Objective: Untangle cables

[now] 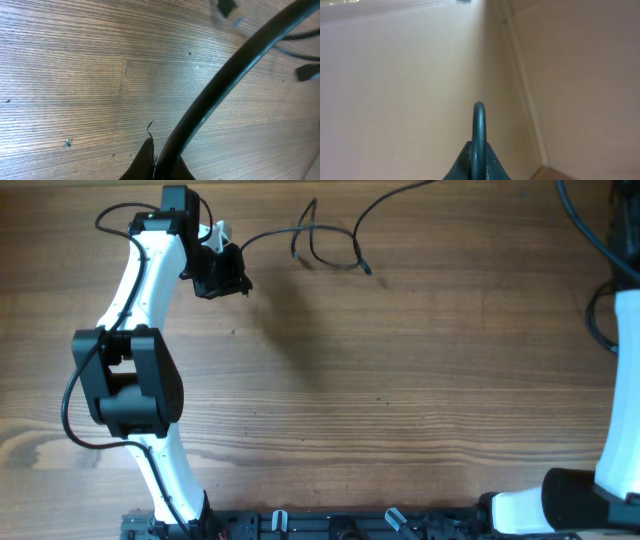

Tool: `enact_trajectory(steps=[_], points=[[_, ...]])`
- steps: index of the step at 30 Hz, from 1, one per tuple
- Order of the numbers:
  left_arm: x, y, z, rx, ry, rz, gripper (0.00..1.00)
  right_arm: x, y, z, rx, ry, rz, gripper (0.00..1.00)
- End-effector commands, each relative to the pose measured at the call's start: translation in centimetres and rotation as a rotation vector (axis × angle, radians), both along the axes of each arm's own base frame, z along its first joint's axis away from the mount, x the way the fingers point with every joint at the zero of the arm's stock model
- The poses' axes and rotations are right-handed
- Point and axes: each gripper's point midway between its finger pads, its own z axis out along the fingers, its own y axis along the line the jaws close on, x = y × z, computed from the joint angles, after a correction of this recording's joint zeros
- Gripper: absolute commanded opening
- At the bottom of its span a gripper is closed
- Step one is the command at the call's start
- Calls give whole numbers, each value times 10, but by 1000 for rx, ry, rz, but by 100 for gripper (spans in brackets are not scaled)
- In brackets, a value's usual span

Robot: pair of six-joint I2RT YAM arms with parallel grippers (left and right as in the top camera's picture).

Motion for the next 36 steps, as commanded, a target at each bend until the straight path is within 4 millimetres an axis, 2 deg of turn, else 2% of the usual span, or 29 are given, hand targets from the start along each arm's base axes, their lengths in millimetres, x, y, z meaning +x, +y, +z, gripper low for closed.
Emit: enact_trajectory(steps=[1,5,9,14,22,24,29,36], points=[[-1,7,-9,39,23,17,4,-9,-7,2,-3,5,-60,4],[-3,27,-17,161,33,38,4,-8,-10,-8,8,38,-86,4],[-9,56,-23,322,63,65,4,-15,-21,-3,7,17,-138,4],[-15,84,-25,440,100,145,4,-26,-39,-1,7,5,-203,4],[-14,105,-25,454,105,194,4,-45,-88,-3,7,11,-313,4],[-15,108,-25,453,107,203,4,-39,-92,-6,-3,28,-261,4],[-14,100,-25,426,106,190,4,-13,-76,-12,-59,95,-84,4],[-11,54,-24,325,84,108,4,24,-82,-30,-72,95,-49,4]])
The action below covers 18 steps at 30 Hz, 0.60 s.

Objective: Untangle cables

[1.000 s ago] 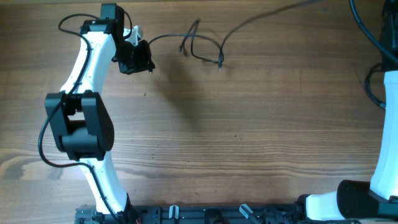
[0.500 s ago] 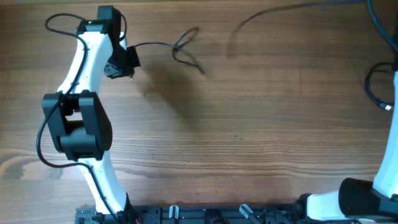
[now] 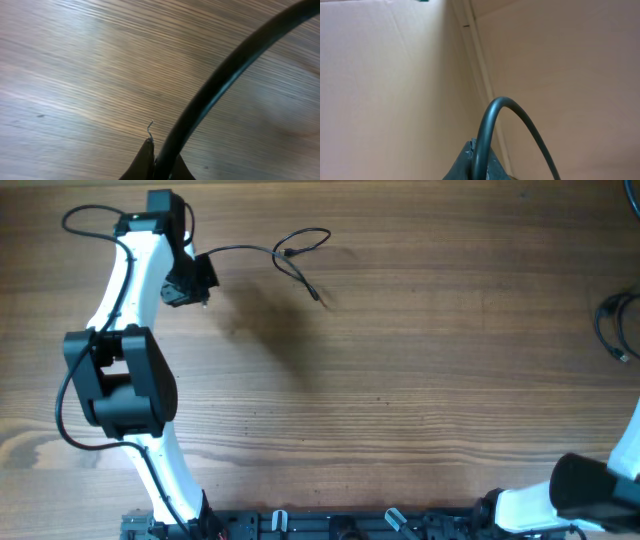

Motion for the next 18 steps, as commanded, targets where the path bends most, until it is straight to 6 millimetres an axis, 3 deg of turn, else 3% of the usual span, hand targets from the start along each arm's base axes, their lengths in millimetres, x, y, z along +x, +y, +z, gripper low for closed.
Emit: enact_trajectory(steps=[1,4,11,15,18], points=[[2,-35,-5,-63,1,-57,4,39,2,-16,-45,26,73,4],[4,-48,-4,-63,-13,-88,4,59,5,-13,-91,-16,122,4],[8,-74,-3,-65,-40,-144,4,81,-2,-10,-133,-124,116,5],[6,-79,-4,-65,-37,-157,4,108,-10,-47,-110,-59,119,4],[5,-81,-4,-65,-34,-161,4,135,-18,-96,-82,41,123,4]])
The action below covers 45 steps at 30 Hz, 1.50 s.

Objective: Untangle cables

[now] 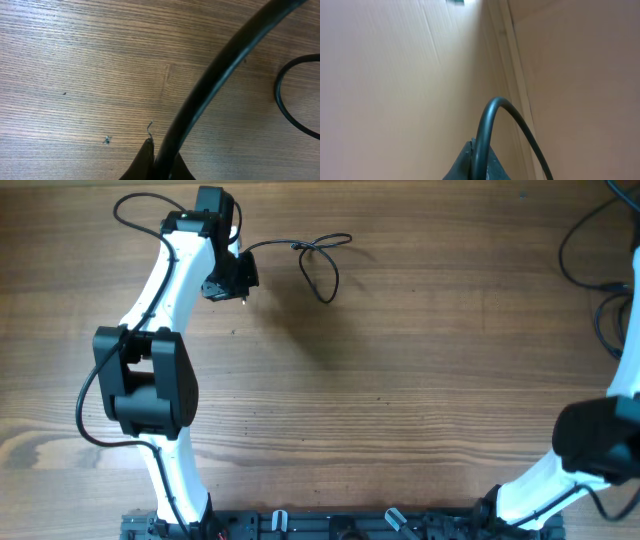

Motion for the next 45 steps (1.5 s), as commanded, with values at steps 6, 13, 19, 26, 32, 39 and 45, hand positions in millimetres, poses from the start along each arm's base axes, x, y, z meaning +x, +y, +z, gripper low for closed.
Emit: enact_trajectory(steps=[6,13,19,26,32,39,45], points=[[-3,-5,-6,-10,23,-3,4,81,-19,-187,99,406,26,4],[-3,-5,-6,-10,20,-3,4,87,-4,-277,291,591,123,79],[-1,-5,-6,-11,15,-4,4,82,26,-306,370,714,276,100],[-1,-5,-6,-11,15,-4,4,56,74,-331,607,829,453,100],[-3,-15,-5,-57,21,-15,6,39,139,-319,680,895,733,100],[-8,-42,0,-184,38,-49,27,8,230,-319,652,1060,1009,99],[-11,-53,1,-194,42,-73,98,-8,297,-326,586,1168,1125,100]])
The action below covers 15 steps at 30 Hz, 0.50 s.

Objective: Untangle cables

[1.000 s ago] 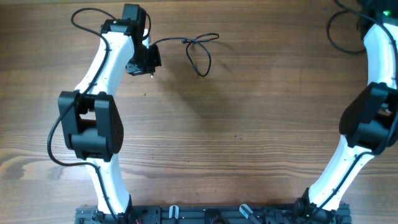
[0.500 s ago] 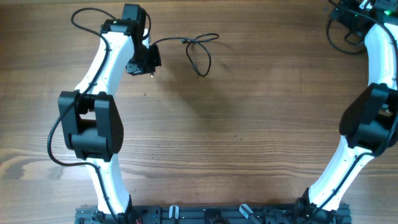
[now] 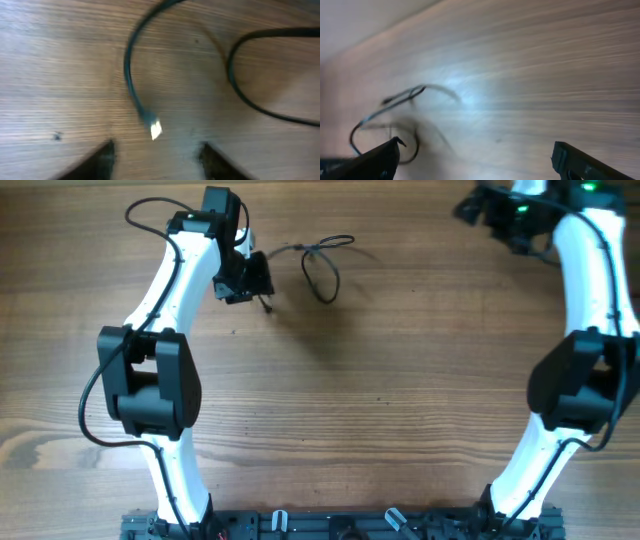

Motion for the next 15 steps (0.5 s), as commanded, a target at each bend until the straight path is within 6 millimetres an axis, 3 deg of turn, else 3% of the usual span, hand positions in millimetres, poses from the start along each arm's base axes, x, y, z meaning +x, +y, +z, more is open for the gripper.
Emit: enact_trajectory(steps=[1,6,11,13,15], points=[[-4,-15,-4,-35,19,-26,100,-9,51,16,19,-37,142,100],[-3,-16,-5,-28,12,-30,100,-12,98,18,13,-59,221,100],[5,2,-5,31,-19,-1,100,-12,142,22,-51,-156,348,100],[11,11,3,28,-44,18,100,-13,158,25,-53,-182,382,100],[22,29,28,21,-105,60,100,-14,179,30,-66,-236,446,100]])
